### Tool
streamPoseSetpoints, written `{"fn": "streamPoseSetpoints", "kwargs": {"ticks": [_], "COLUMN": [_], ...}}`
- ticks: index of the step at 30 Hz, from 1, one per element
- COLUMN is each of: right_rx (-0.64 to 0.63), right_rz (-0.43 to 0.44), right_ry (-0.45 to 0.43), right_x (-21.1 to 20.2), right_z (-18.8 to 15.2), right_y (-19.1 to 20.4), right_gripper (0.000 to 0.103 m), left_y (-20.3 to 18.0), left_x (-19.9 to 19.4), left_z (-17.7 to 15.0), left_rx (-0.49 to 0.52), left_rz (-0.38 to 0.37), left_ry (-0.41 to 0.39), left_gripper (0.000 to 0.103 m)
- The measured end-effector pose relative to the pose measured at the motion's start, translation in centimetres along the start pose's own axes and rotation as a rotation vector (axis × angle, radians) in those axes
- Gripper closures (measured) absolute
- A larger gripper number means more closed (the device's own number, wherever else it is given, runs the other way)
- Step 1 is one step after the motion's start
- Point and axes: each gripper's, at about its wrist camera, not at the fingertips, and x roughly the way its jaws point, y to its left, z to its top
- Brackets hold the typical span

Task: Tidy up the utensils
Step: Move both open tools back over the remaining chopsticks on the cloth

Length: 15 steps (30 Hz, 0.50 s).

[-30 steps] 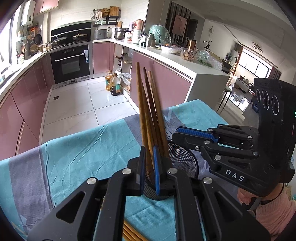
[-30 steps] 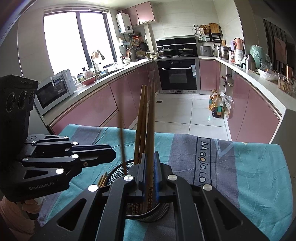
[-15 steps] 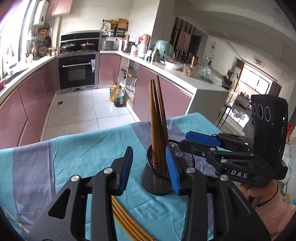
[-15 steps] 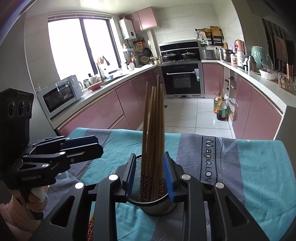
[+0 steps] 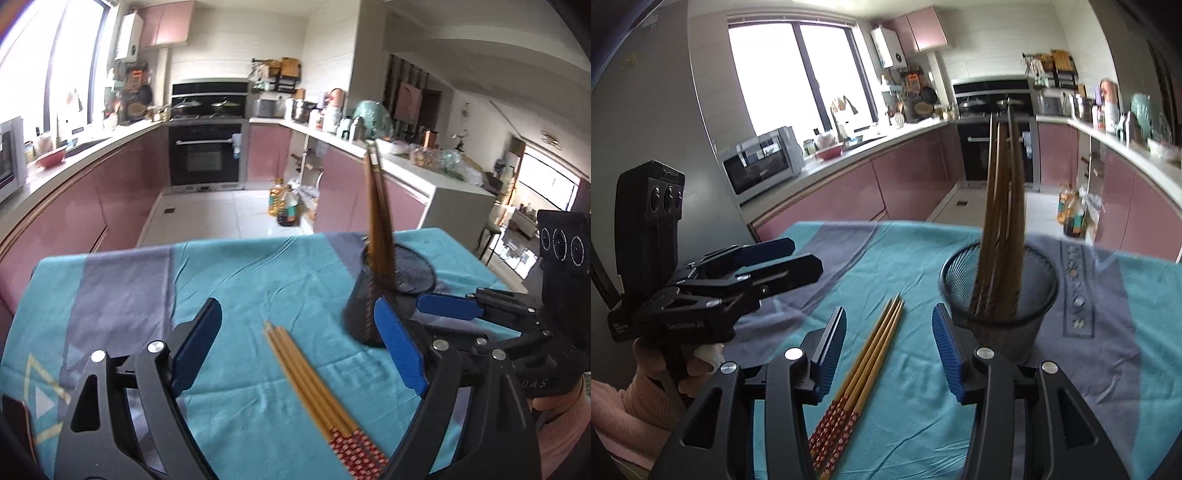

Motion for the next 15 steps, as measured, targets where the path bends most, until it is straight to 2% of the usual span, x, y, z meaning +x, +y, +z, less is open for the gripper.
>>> {"fn": "streamPoseSetpoints", "kwargs": {"ticks": [6, 15], "right_rx": [0.02, 0.006], "right_rz": [-0.019, -0.06], "right_ry": [0.097, 0.158], "right_x": [2.9, 4.5], "right_z": [-2.4, -4.0], "right_y": [0.3, 1.1], "right_gripper": [0.057, 0.057], "left_y": [1.4, 2.5], "left_x": [1.5, 3.4], "left_z": [-3.6, -7.2], "left_rx": [-0.014, -0.016], "left_rz": [0.072, 0.125], "left_ry": [0.094, 0.188], "left_gripper": [0.016, 0.008]}}
